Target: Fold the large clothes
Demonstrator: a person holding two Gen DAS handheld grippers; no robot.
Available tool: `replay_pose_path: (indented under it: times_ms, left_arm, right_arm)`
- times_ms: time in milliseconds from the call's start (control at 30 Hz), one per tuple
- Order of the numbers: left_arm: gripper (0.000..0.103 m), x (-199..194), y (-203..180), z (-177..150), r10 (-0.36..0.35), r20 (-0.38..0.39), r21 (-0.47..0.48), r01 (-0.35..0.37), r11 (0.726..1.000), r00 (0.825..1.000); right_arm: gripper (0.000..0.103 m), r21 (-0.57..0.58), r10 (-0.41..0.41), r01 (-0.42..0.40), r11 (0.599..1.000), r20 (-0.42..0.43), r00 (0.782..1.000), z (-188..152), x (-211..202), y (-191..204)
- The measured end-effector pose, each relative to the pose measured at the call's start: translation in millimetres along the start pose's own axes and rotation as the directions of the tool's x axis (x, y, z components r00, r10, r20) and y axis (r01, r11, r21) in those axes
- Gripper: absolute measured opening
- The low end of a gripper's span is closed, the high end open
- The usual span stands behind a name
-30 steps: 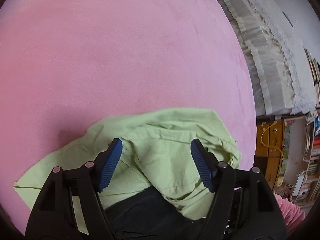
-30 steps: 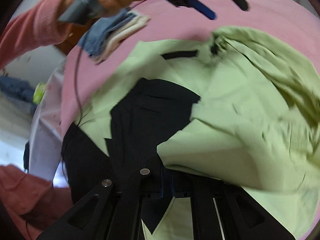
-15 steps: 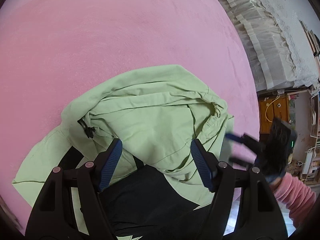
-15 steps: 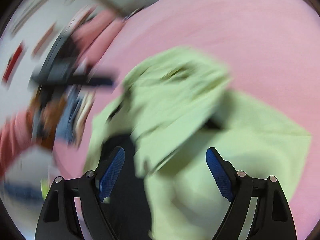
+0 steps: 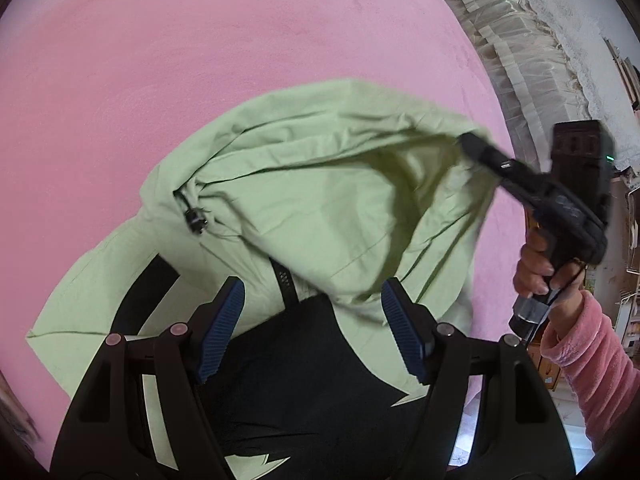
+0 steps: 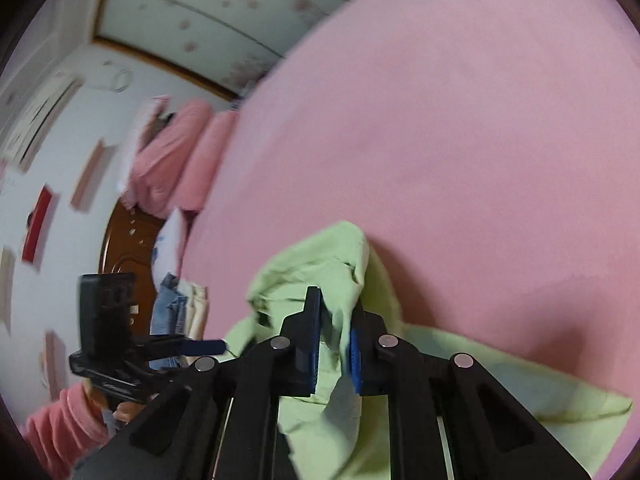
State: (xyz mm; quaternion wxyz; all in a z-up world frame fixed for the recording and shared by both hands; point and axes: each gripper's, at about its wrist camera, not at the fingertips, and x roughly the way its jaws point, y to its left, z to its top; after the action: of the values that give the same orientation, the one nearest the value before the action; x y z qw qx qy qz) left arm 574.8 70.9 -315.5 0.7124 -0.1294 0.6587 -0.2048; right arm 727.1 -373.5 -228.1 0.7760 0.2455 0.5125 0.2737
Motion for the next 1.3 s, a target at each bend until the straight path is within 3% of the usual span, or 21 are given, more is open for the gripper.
replay_pose_path:
  times_ms: [100,200,233,300,367,433,467,567,633,700,733,767,800,867,967,1033,1067,1100,1167,1233,1300]
  left_arm:
    - [0.069,-26,15,-17,-0.098,0.041,-0.049,0.1,0.994,0.994]
    - [0.076,-50,35,-41,-0.195,0.09,-0.131,0.206,0.97,0.977]
    - [0.077,-55,40,-47,-0.216,0.1,-0.151,0.23,0.961,0.971]
    - [0.079,-69,56,-65,-0.319,0.145,-0.236,0.346,0.908,0.937]
    - [0.082,-77,69,-79,-0.389,0.196,-0.309,0.434,0.846,0.9]
    - [0.083,-79,79,-88,-0.407,0.233,-0.358,0.467,0.809,0.883]
    - [0.083,-77,82,-91,-0.396,0.235,-0.381,0.459,0.803,0.888]
    - [0.083,-65,85,-94,-0.304,0.175,-0.421,0.35,0.837,0.936]
    - [0.083,-58,81,-95,-0.271,0.162,-0.425,0.315,0.849,0.949]
    - [0.082,-50,76,-100,-0.253,0.162,-0.429,0.299,0.852,0.954]
    - [0.079,-48,72,-104,-0.238,0.175,-0.428,0.292,0.855,0.955]
    - [0.061,-46,67,-106,-0.222,0.179,-0.42,0.279,0.864,0.958]
    - [0.034,-45,61,-109,-0.176,0.167,-0.4,0.229,0.887,0.97]
    - [0.011,-41,49,-116,-0.09,0.144,-0.337,0.134,0.932,0.986]
    - [0.007,-38,40,-134,-0.07,0.146,-0.281,0.11,0.953,0.987]
    - [0.007,-31,41,-145,-0.054,0.115,-0.289,0.085,0.953,0.992]
    - [0.007,-21,43,-154,-0.039,0.087,-0.299,0.063,0.952,0.995]
    - [0.007,-10,46,-161,-0.023,0.056,-0.309,0.039,0.95,0.998]
    - [0.007,12,56,-174,-0.004,0.002,-0.339,0.005,0.941,1.0]
    - [0.009,36,66,-186,-0.012,-0.038,-0.4,-0.004,0.916,0.999]
    - [0.015,52,74,-198,-0.054,-0.046,-0.485,0.024,0.874,0.997]
  right_arm:
    - [0.011,-0.194,0.056,-0.042,0.98,0.066,0.996,2,-23,55]
    - [0.01,-0.395,0.083,-0.057,0.917,0.049,0.995,-18,-35,111]
    - [0.01,-0.479,0.073,-0.051,0.876,0.029,0.997,-30,-35,129]
    - [0.01,-0.64,0.051,-0.053,0.766,-0.022,0.998,-65,-32,161]
    - [0.01,-0.718,0.018,-0.071,0.693,-0.082,0.997,-98,-23,174]
    - [0.01,-0.796,-0.036,-0.068,0.601,-0.112,0.993,-137,-15,182]
    - [0.01,-0.824,-0.052,-0.073,0.561,-0.123,0.991,-156,-11,183]
    - [0.01,-0.847,-0.084,-0.106,0.52,-0.175,0.981,-195,-3,181]
    - [0.01,-0.887,-0.124,-0.112,0.448,-0.186,0.975,-221,2,183]
    - [0.01,-0.902,-0.143,-0.138,0.409,-0.212,0.967,-249,2,188]
    - [0.01,-0.898,-0.154,-0.148,0.414,-0.229,0.961,-258,1,187]
    - [0.01,-0.895,-0.166,-0.145,0.421,-0.233,0.958,-266,13,202]
    - [0.01,-0.892,-0.179,-0.14,0.43,-0.236,0.955,-268,14,203]
    - [0.013,-0.883,-0.194,-0.131,0.452,-0.24,0.951,-268,13,199]
    - [0.023,-0.843,-0.2,-0.119,0.525,-0.258,0.945,-262,4,192]
    - [0.054,-0.784,-0.155,-0.133,0.606,-0.28,0.947,-255,-12,181]
    - [0.078,-0.737,-0.11,-0.142,0.661,-0.282,0.953,-248,-31,166]
    - [0.088,-0.694,-0.075,-0.149,0.704,-0.282,0.956,-244,-42,159]
    - [0.088,-0.577,-0.018,-0.143,0.804,-0.265,0.964,-242,-58,137]
    - [0.088,-0.411,-0.05,-0.05,0.91,-0.228,0.972,-241,-65,106]
    - [0.085,-0.238,-0.089,0.041,0.971,-0.197,0.976,-238,-66,74]
